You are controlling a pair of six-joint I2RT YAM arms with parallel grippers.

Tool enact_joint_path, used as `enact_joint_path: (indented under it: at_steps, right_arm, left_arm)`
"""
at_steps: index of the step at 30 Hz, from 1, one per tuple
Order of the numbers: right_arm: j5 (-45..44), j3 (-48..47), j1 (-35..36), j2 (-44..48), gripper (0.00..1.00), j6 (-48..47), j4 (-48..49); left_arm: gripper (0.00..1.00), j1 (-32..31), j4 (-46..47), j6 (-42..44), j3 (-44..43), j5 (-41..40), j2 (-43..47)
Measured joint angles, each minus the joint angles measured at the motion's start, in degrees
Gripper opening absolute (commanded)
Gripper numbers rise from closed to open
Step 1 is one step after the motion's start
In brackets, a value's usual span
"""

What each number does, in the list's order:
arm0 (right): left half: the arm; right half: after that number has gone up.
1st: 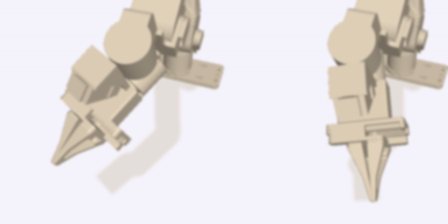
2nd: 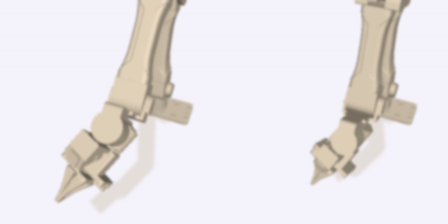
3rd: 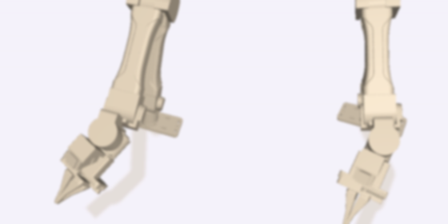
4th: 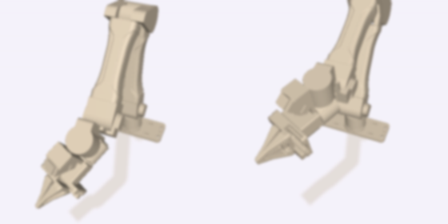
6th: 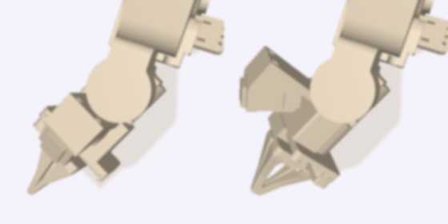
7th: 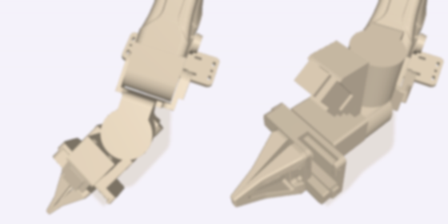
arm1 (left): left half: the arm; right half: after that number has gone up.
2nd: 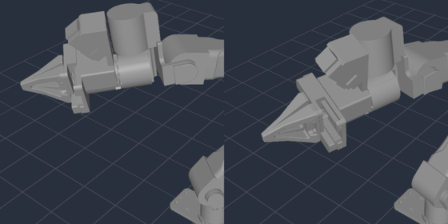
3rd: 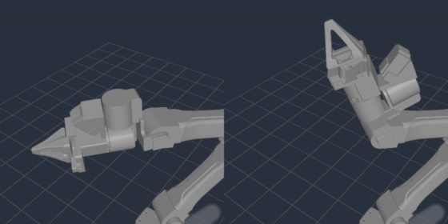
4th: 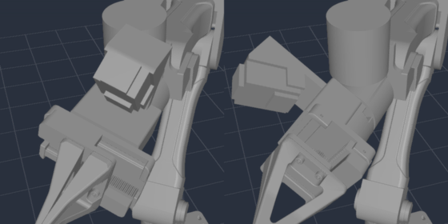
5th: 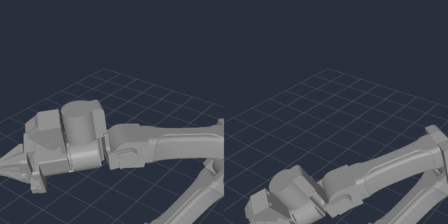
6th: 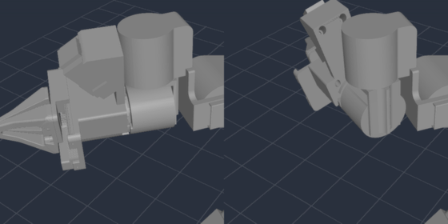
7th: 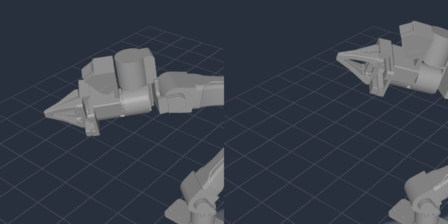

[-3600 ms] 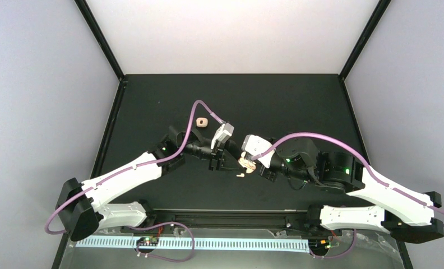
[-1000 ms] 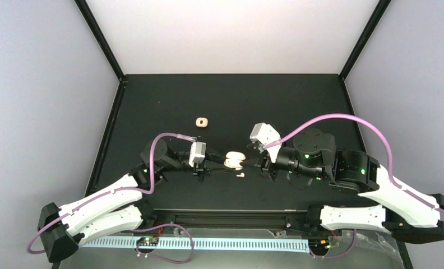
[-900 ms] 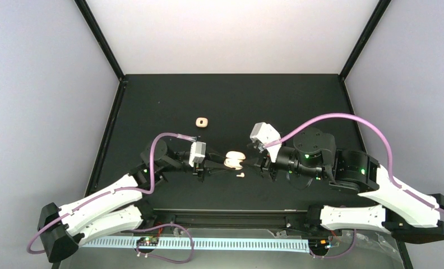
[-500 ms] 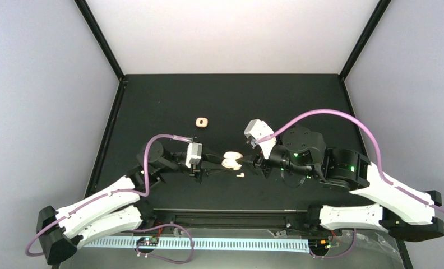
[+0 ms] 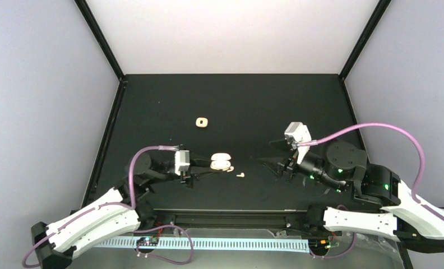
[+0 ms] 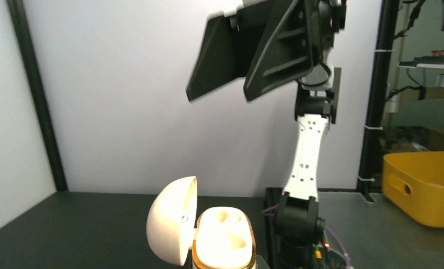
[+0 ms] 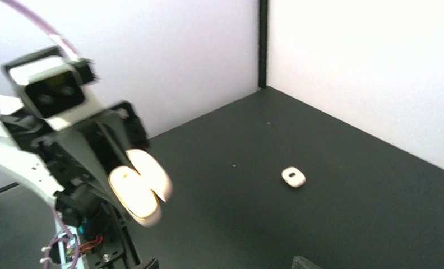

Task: Insert the wireless bluetooth earbuds into the charging case
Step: Open the charging case, then pick up the earbud from the center of the board.

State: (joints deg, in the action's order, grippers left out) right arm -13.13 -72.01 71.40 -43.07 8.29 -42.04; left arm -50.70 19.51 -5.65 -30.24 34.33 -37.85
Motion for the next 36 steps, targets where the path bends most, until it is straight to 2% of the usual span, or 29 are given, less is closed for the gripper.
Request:
enact_joint_path:
  at_steps: [5, 9, 14, 18, 25, 31, 36]
  right_arm:
    - [-4.96, 10.91, -0.07, 3.32, 0.57, 8.20, 3.19]
    - [-3.67, 20.46, -1.73, -3.23, 0.52, 15.56, 5.99]
    - [1.66, 26.49, -8.74, -13.22, 0.47, 22.84, 11.39]
    - [4.44, 25.53, -11.08, -22.27, 0.44, 25.99, 15.47]
    - [7.06, 21.03, -15.72, -36.89, 0.43, 30.08, 21.35]
    - [6.91, 21.64, -16.28, -40.24, 0.43, 33.48, 22.69]
    - [6.01, 26.47, -16.52, -39.54, 0.42, 39.85, 22.93]
  left_arm:
    - [0.02, 0.00, -4.79, 2.27, 2.29, -6.19, 10.32]
    - [0.02, 0.00, -9.18, 3.80, 2.45, -10.14, 17.03]
    - [0.02, 0.00, -13.62, 4.87, 4.66, -13.68, 23.02]
    - [0.02, 0.00, -15.85, 5.42, 6.75, -15.56, 25.53]
    - [0.02, 0.00, -16.61, 5.99, 6.84, -16.57, 24.83]
    - [0.02, 0.00, -17.05, 5.92, 6.84, -16.59, 24.70]
    - [0.02, 0.00, -17.20, 5.90, 6.84, -16.79, 24.76]
